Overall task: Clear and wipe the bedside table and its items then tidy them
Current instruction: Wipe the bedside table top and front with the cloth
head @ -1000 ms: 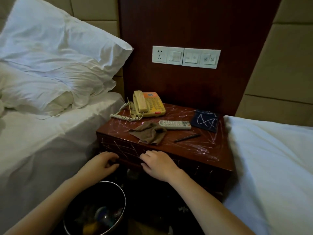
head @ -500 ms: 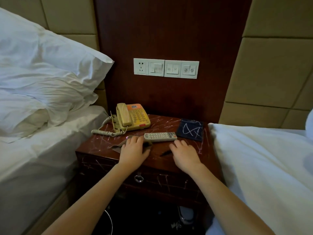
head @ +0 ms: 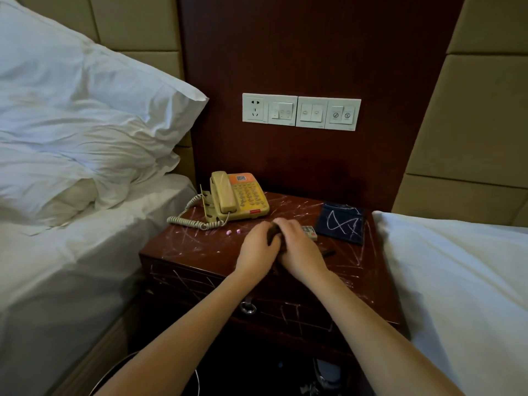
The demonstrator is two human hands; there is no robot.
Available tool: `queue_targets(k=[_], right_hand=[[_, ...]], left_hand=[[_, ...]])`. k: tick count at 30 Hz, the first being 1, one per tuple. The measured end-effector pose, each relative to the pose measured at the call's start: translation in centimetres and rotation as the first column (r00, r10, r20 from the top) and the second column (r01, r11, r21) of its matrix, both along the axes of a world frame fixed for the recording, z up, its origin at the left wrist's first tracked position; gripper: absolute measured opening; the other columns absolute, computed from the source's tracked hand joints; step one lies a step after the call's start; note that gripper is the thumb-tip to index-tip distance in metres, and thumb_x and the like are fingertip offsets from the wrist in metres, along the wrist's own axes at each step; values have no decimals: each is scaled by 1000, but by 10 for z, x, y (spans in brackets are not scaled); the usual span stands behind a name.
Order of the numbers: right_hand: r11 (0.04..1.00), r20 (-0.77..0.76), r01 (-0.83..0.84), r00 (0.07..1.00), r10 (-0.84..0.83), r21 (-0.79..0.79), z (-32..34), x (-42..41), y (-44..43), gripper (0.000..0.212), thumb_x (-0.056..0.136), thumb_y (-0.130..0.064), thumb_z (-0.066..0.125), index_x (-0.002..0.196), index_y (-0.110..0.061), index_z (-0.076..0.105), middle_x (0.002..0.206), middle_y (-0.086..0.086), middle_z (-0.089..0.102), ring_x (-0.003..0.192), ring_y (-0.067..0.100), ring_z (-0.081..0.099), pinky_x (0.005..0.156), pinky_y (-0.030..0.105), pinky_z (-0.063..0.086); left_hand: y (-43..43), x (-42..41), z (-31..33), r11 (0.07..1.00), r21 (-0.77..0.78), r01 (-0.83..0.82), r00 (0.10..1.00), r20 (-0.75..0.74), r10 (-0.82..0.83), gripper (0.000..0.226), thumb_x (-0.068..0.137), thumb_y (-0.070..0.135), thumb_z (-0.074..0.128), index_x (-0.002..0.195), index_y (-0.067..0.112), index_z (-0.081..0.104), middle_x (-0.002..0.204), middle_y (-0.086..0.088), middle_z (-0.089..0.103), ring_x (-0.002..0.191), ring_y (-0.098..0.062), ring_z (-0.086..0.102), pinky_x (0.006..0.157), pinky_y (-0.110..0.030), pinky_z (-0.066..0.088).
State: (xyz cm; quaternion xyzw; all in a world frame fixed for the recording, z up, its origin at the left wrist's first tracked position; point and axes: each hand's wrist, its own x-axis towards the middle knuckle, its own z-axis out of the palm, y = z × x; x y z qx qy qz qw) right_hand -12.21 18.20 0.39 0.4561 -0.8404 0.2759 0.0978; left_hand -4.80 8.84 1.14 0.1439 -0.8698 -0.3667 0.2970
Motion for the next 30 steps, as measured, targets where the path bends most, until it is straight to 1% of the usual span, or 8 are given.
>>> queue_targets(k=[2,5,6,8,11,14,19,30], right_hand=[[988,-42,80,995,-86,-131,2,-6,2,41,84,-11,61,123,-17,51,119,4,48,105,23,52,79,32,47],[969,-136,198,966,-219,-147,0,-16,9,39,78,-10,68,116,-15,57,115,5,50,105,24,50,83,35,47],[974,-148,206,965,-218,-91,-3,-16,10,42,79,-12,68,119,-17,56,119,4,49,110,23,48,89,35,45],[988,-125,129,985,-118,90,-9,-11,7,50,82,-15,63,129,-23,50,130,-1,45,123,20,41,103,38,37],[956,-69,-30,996,52,290,-17,5,-9,57,87,-15,49,141,-27,38,143,-2,39,134,20,31,110,42,24],[934,-66,-62,994,91,352,-19,8,-22,60,88,-15,44,145,-26,34,143,0,43,133,22,34,107,42,26],[949,-48,-29,998,46,313,-25,8,-22,55,88,-16,44,143,-22,38,141,-1,47,132,21,36,106,42,30],[943,-34,-8,999,20,332,-25,11,-25,51,90,-18,43,140,-24,40,139,-2,48,129,22,36,103,41,30]], left_hand=[[-5,0,6,997,-10,72,997,-32,-72,22,95,19,49,114,14,60,99,8,59,92,-6,55,81,-19,45],[-46,-8,3,987,-55,-152,987,38,154,26,95,22,48,117,13,58,109,-1,60,98,-14,56,84,-28,47],[-64,-12,-2,970,-116,-216,961,149,232,28,94,24,48,119,12,55,115,-6,59,104,-21,55,87,-35,48],[-92,-16,-15,943,-260,-208,871,390,300,36,94,26,46,127,12,48,126,-13,52,116,-32,48,94,-47,45],[-109,-23,-27,908,-406,-106,798,510,321,42,97,30,39,138,20,38,137,-13,42,126,-35,38,98,-49,40],[-114,-32,-30,826,-563,26,763,545,348,44,100,30,33,143,27,29,143,-10,36,130,-34,34,97,-48,39],[-115,-39,-25,679,-716,164,751,537,385,38,95,14,44,133,20,39,132,-12,40,123,-35,40,88,-45,47],[-118,-32,-32,732,-663,157,801,519,298,35,89,-4,45,123,6,40,125,-18,43,118,-37,44,93,-47,46]])
